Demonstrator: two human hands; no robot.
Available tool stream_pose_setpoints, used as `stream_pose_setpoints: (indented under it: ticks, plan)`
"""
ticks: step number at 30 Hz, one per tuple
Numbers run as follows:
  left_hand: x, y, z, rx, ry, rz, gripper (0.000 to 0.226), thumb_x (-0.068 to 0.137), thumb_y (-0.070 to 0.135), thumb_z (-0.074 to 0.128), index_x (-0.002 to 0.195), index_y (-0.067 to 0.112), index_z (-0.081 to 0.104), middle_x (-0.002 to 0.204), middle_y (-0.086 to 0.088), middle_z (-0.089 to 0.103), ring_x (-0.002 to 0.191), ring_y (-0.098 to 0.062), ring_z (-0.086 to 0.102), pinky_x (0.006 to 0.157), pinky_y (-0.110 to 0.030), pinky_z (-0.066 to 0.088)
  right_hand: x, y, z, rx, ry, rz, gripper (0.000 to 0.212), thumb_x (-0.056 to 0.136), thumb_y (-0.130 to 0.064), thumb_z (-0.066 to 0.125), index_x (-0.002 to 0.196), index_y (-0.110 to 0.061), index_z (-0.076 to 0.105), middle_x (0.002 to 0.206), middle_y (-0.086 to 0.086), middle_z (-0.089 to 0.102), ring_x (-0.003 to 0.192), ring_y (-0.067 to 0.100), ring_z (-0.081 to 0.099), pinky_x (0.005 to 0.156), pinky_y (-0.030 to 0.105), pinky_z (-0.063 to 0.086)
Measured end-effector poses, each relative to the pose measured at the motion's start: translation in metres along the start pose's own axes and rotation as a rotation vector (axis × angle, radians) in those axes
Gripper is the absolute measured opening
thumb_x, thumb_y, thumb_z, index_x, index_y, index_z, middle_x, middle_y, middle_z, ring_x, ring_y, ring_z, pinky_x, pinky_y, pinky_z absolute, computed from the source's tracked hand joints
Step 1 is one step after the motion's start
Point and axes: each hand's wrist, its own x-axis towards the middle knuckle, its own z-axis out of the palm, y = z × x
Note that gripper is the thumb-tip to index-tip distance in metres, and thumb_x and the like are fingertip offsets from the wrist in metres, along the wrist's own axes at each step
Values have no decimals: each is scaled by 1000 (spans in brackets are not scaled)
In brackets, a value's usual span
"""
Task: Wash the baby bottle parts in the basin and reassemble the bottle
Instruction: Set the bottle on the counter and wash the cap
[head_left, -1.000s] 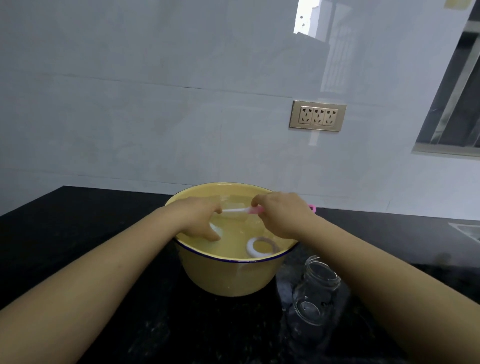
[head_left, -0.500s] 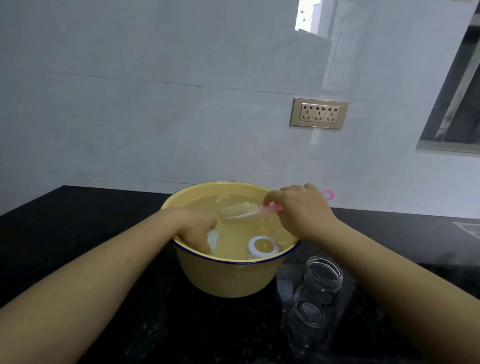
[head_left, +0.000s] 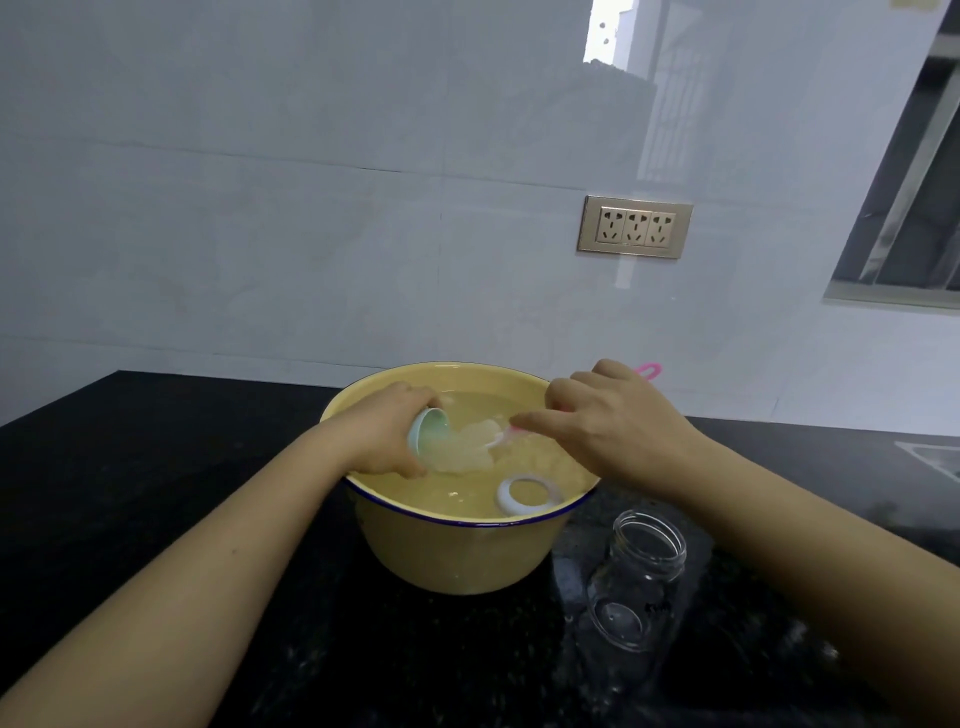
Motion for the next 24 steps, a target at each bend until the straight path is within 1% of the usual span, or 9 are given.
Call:
stream_pose_setpoints:
  ticks: [3,5,8,11,15,18,21,22,24]
  plan:
    - [-4,1,-1,-69,35,58,70,67,14,75,129,29,45,123,9,48,109,-15,50,89,-30,47,1,2,-6,-13,61,-64,44,80,-2,45,104,-25,73,66,3,56,48,22,49,50,29,38]
    - [-5,3,0,-84,23,103,66,68,10,72,125,32,47,120,11,50,104,-14,50,82,-25,45,2,6,-9,-48,76,-105,48,83,-3,41,111,-27,71,69,4,57,51,22,49,51,30,38]
    - [-6,4,0,-111,-16,143,65,69,8,70,124,33,47,118,14,51,103,-13,50,80,-24,44,10,14,-11,-84,96,-149,47,85,-4,42,116,-28,69,73,6,59,52,22,51,52,30,38]
    - [-8,4,-1,-175,-42,156,58,68,9,71,117,32,48,110,12,55,99,-15,55,81,-30,50,24,25,-15,-91,90,-158,48,85,-4,41,116,-28,68,72,8,59,49,23,51,51,30,39]
    - [-9,3,-3,-310,-37,187,44,69,15,78,87,37,44,92,12,56,82,-13,54,68,-22,44,34,37,-16,-63,-41,-147,48,78,-6,68,122,-24,65,74,12,58,46,27,51,48,32,43]
    - [-9,1,-5,-385,-3,184,48,67,17,79,94,40,47,101,12,58,94,-13,58,75,-26,48,36,37,-13,-23,-118,-125,43,80,-18,72,122,-20,65,76,15,57,43,28,50,44,33,45]
    - [-8,0,-5,-399,-1,176,53,68,17,78,109,34,50,109,10,59,101,-14,58,85,-30,50,34,33,-3,4,-150,-77,35,88,-26,58,122,-19,65,69,11,52,38,28,48,37,30,39]
    - [-8,0,-5,-400,5,175,54,68,17,77,113,32,51,110,10,59,103,-13,58,88,-32,50,32,31,0,24,-170,-46,37,91,-29,51,126,-21,62,69,10,51,41,30,51,38,30,36]
    - [-9,0,-6,-397,35,166,54,70,18,76,116,29,51,111,11,59,104,-11,57,89,-30,49,30,28,1,47,-281,59,41,100,-34,37,140,-29,44,80,9,51,63,35,61,48,32,34]
